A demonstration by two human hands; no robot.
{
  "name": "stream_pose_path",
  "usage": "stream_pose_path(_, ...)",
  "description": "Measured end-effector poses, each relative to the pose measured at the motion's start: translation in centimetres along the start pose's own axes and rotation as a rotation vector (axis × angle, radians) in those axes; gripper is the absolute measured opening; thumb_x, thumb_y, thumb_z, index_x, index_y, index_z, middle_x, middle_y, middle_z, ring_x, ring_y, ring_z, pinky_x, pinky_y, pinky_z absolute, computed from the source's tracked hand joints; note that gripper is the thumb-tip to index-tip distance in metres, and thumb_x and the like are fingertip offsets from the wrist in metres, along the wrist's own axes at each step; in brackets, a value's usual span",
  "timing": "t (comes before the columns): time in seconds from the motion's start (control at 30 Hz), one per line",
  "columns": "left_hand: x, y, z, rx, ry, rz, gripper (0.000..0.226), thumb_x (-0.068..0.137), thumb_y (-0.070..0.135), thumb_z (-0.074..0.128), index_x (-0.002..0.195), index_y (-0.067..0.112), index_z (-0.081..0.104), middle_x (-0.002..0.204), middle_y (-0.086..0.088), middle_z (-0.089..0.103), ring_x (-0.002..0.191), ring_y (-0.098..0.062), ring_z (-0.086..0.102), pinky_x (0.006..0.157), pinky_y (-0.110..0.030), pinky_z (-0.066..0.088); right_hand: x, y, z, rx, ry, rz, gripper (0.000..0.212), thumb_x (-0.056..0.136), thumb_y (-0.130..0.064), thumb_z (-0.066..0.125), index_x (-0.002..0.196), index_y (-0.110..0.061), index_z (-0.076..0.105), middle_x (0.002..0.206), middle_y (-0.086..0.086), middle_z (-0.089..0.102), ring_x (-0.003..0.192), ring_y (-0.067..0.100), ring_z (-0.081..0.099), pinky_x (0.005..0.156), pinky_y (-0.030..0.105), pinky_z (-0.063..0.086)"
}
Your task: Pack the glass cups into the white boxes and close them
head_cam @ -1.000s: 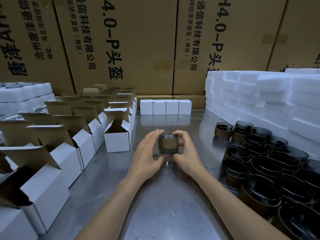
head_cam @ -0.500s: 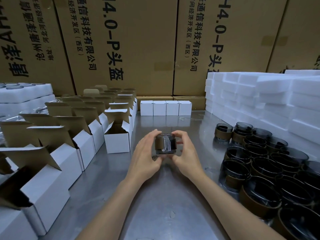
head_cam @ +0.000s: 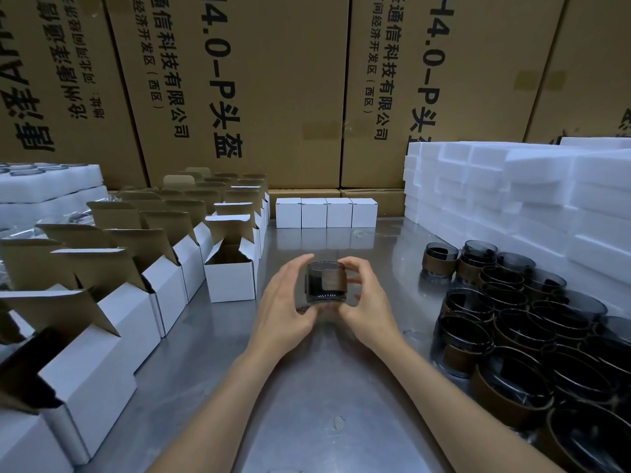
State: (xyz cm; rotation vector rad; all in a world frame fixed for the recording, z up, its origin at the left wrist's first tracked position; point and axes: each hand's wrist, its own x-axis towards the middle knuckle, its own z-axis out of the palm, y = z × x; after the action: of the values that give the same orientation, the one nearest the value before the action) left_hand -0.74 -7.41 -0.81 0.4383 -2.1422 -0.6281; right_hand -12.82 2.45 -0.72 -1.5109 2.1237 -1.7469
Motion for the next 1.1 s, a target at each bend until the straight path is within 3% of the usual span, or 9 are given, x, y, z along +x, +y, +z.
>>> stream_pose_path(0.1,-0.04,0.07,0.02,0.026,0.018,0.041,0.067,0.077,0.015,0.076,0.135,0.030,0.046,0.131,0.011,0.053,0.123,-0.011,0.047,0.106,-0.039,0.041,-0.06,-0.22,-0.02,-0.020,0.011,-0.043,0.066,0.071,0.005,0.069,0.117,-0.036,0.045,0.120,-0.015,0.051,0.110,0.000,0.049,0.092,0.021,0.043)
stream_pose_path(0.27,0.01,-0.15,-0.20,-0.036,0.033,-0.046,0.059,0.075,0.013,0.076,0.121,0.033,0.045,0.117,0.019,0.057,0.112,-0.012,0.054,0.098,-0.041,0.045,-0.04,0.00,-0.01,0.067,-0.072,0.020,0.071,0.074,0.005,0.065,0.131,-0.028,0.038,0.130,-0.014,0.046,0.118,0.007,0.048,0.093,0.017,0.038)
stream_pose_path(0.43,-0.02,-0.22,-0.11,-0.093,-0.026,-0.057,0.063,0.075,0.011,0.073,0.122,0.037,0.041,0.121,0.017,0.056,0.119,-0.011,0.050,0.101,-0.040,0.043,0.08,0.00,0.01,0.091,-0.034,0.022,0.064,0.070,0.006,0.068,0.111,-0.035,0.043,0.112,-0.019,0.054,0.111,0.007,0.053,0.086,0.010,0.040)
stream_pose_path(0.57,0.14,-0.25,-0.02,-0.028,0.016,0.056,0.069,0.073,0.011,0.074,0.133,0.027,0.045,0.132,0.009,0.050,0.124,-0.011,0.046,0.106,-0.037,0.041,0.04,-0.01,-0.06,0.000,0.016,-0.044,0.063,0.069,0.003,0.071,0.111,-0.037,0.046,0.112,-0.023,0.047,0.106,0.001,0.050,0.090,0.019,0.043)
stream_pose_path(0.67,0.14,-0.31,0.04,-0.022,0.045,0.057,0.061,0.073,0.012,0.075,0.126,0.029,0.051,0.124,0.015,0.056,0.117,-0.008,0.051,0.101,-0.034,0.044,-0.07,-0.11,-0.04,-0.018,0.011,-0.063,0.067,0.069,0.003,0.070,0.117,-0.038,0.047,0.114,-0.025,0.043,0.106,0.000,0.048,0.091,0.020,0.043)
stream_pose_path(0.77,0.22,-0.54,-0.05,-0.082,0.043,-0.038,0.059,0.073,0.015,0.077,0.117,0.038,0.046,0.113,0.024,0.056,0.111,-0.005,0.053,0.095,-0.023,0.044,-0.13,-0.13,0.04,0.002,-0.020,-0.043,0.071,0.072,0.001,0.069,0.129,-0.032,0.043,0.124,-0.018,0.045,0.112,0.005,0.049,0.094,0.022,0.042)
stream_pose_path(0.87,0.20,-0.57,-0.04,-0.155,-0.011,-0.094,0.060,0.073,0.018,0.080,0.117,0.036,0.044,0.111,0.028,0.054,0.111,0.005,0.049,0.089,-0.008,0.039,-0.09,-0.09,-0.11,0.035,-0.053,0.005,0.066,0.073,-0.002,0.070,0.123,-0.034,0.042,0.124,-0.018,0.051,0.115,0.005,0.050,0.090,0.020,0.042)
stream_pose_path(0.97,0.19,-0.64,0.08,-0.188,-0.056,-0.108,0.059,0.073,0.012,0.079,0.119,0.030,0.046,0.115,0.019,0.058,0.114,0.002,0.050,0.086,-0.006,0.040,-0.13,-0.12,-0.14,-0.009,-0.042,0.029,0.065,0.070,-0.001,0.071,0.113,-0.039,0.040,0.117,-0.021,0.052,0.112,0.001,0.050,0.088,0.022,0.043)
stream_pose_path(1.1,0.05,-0.55,0.08,-0.184,-0.143,-0.125,0.056,0.072,0.010,0.069,0.114,0.037,0.044,0.110,0.026,0.054,0.111,0.004,0.050,0.080,-0.004,0.042,-0.28,-0.04,-0.03,-0.112,-0.051,0.032,0.065,0.068,0.004,0.062,0.110,-0.037,0.036,0.117,-0.015,0.047,0.108,0.005,0.050,0.087,0.038,0.049)
